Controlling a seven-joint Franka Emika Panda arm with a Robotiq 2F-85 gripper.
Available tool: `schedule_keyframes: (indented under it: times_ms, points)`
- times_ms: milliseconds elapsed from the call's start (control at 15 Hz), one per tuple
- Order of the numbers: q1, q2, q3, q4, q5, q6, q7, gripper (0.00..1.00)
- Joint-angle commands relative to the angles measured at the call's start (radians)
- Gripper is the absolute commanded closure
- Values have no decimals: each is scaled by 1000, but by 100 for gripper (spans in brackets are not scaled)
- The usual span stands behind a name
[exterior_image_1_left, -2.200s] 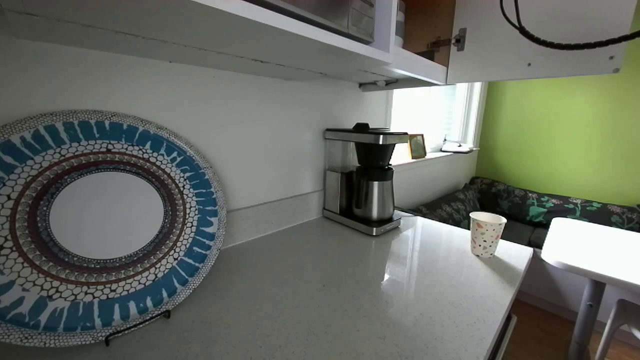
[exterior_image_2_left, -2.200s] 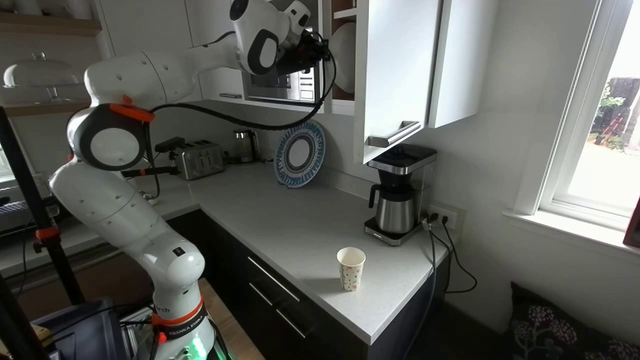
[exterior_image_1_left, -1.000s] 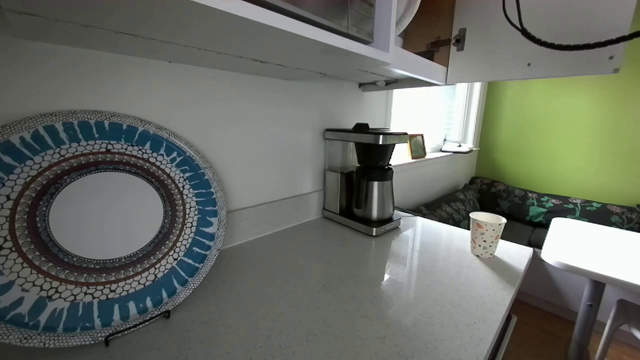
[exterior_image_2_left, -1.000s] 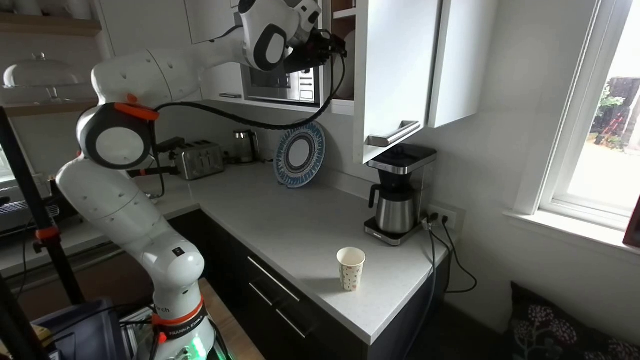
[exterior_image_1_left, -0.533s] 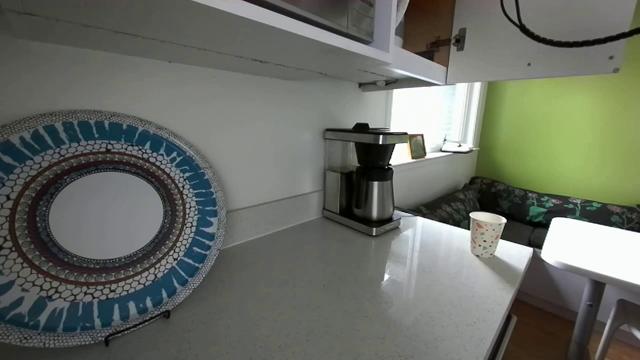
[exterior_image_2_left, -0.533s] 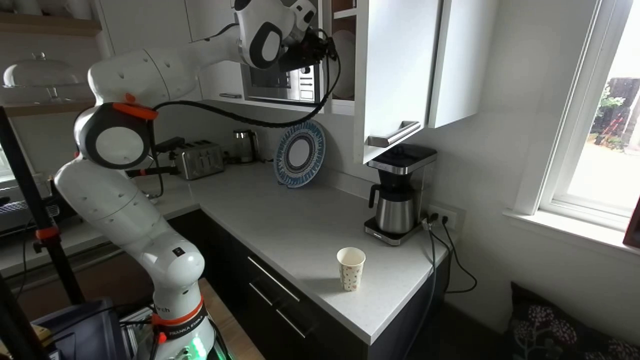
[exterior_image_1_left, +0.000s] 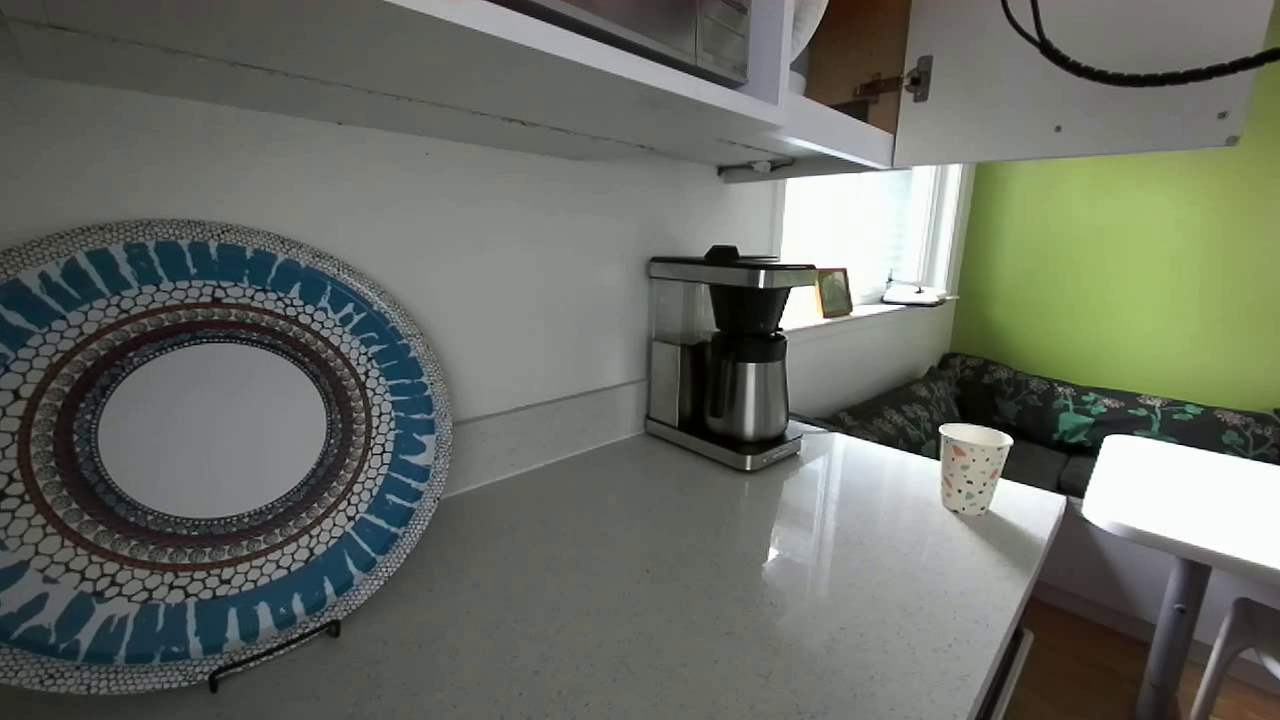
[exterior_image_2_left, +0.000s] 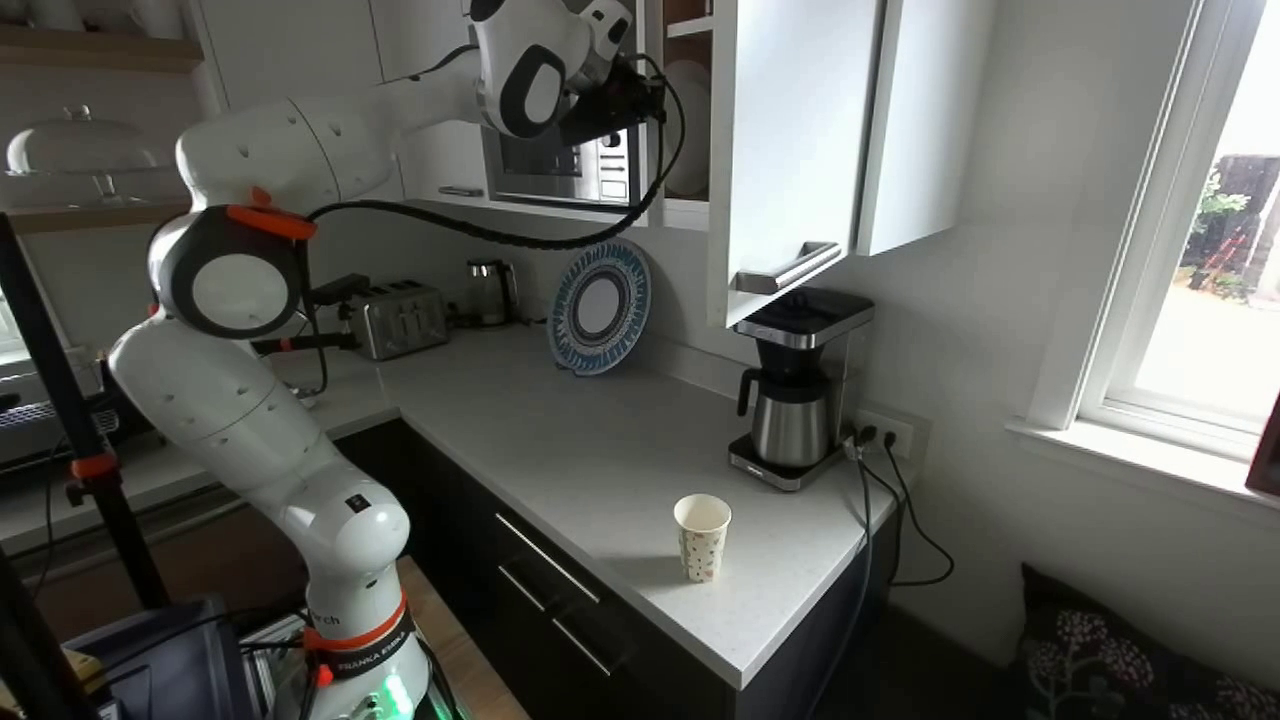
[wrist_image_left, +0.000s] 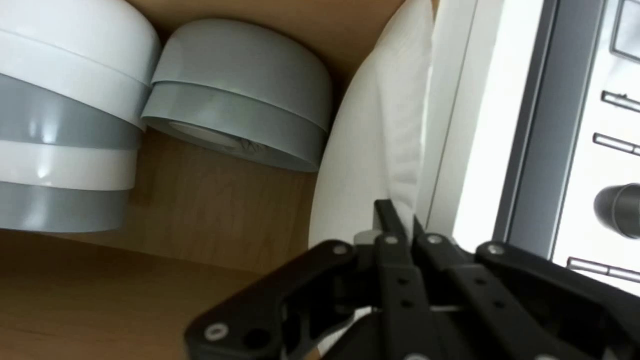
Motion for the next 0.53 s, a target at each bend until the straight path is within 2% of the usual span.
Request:
schedule_keyframes:
  times_ms: [0,467]
  points:
    - [24,36,-9,21,33,16,-52,100]
    - [30,21,-20,22,49,-17,-76,100]
